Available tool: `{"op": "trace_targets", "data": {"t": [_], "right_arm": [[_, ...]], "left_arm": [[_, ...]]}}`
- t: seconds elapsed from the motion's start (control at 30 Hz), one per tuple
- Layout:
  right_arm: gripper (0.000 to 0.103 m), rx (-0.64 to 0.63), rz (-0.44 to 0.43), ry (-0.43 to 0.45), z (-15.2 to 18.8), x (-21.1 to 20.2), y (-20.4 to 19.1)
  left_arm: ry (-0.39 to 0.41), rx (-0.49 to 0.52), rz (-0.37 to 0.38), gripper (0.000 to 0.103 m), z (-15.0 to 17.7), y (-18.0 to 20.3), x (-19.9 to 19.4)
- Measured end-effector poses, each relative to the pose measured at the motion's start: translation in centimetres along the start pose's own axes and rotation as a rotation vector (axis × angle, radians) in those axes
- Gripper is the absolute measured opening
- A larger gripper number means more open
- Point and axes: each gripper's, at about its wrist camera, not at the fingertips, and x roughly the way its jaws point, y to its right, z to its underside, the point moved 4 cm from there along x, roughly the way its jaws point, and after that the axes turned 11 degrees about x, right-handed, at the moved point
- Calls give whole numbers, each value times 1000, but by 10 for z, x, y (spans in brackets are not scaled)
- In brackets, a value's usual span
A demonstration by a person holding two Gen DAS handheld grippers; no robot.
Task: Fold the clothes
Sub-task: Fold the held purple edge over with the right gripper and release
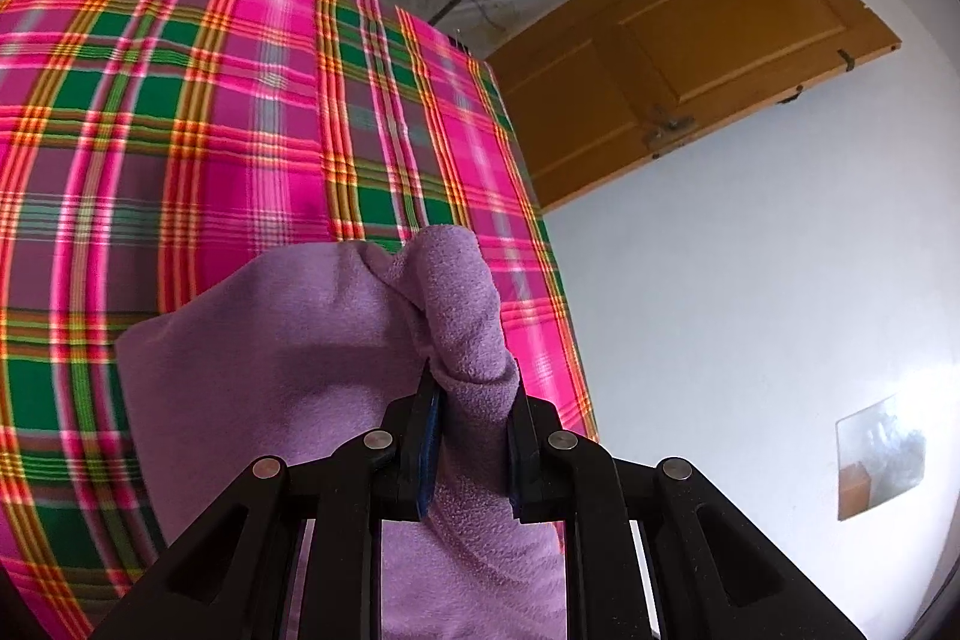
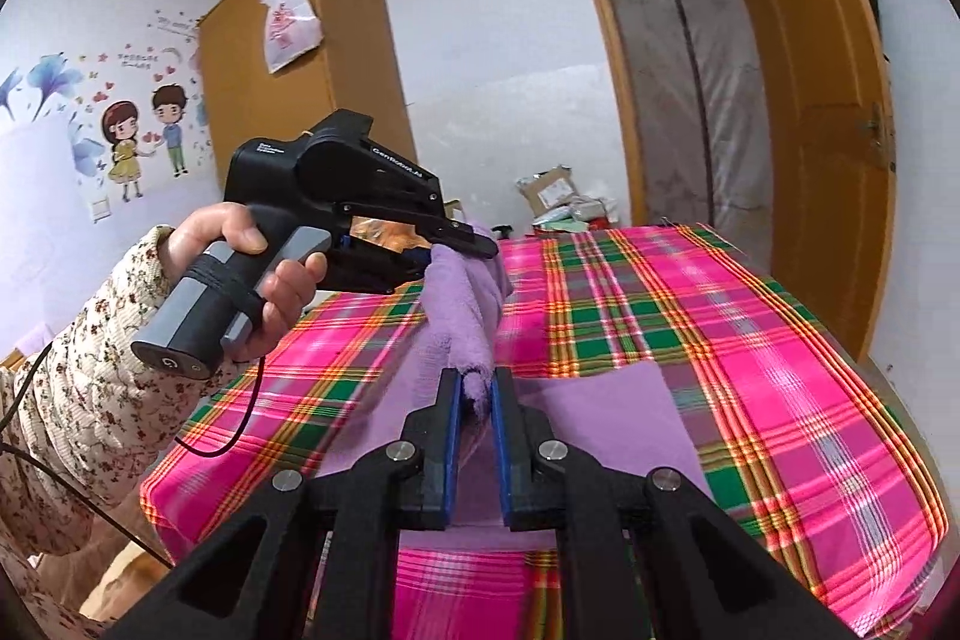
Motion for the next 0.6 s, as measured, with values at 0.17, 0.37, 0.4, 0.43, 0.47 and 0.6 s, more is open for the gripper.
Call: {"op": "trace_targets", "data": {"t": [0.17, 0.37, 0.4, 0.43, 0.47, 0.6], "right_arm": [[10, 33, 42, -20, 4, 7, 19], [10, 53, 80, -59, 12, 17, 34], [10, 56, 85, -64, 14, 18, 36], [10, 59, 90, -70, 15, 20, 38], [10, 60, 96, -76, 16, 21, 41], [10, 69, 117, -105, 23, 26, 49]], "left_arm": [[-28, 1, -9, 17, 0, -1, 21], [-80, -34, -9, 16, 2, -13, 48], [-89, -41, -7, 16, 2, -15, 53], [-97, -48, -5, 16, 2, -16, 57], [-104, -52, -6, 16, 3, -18, 62], [-135, -74, -3, 17, 6, -25, 78]]}}
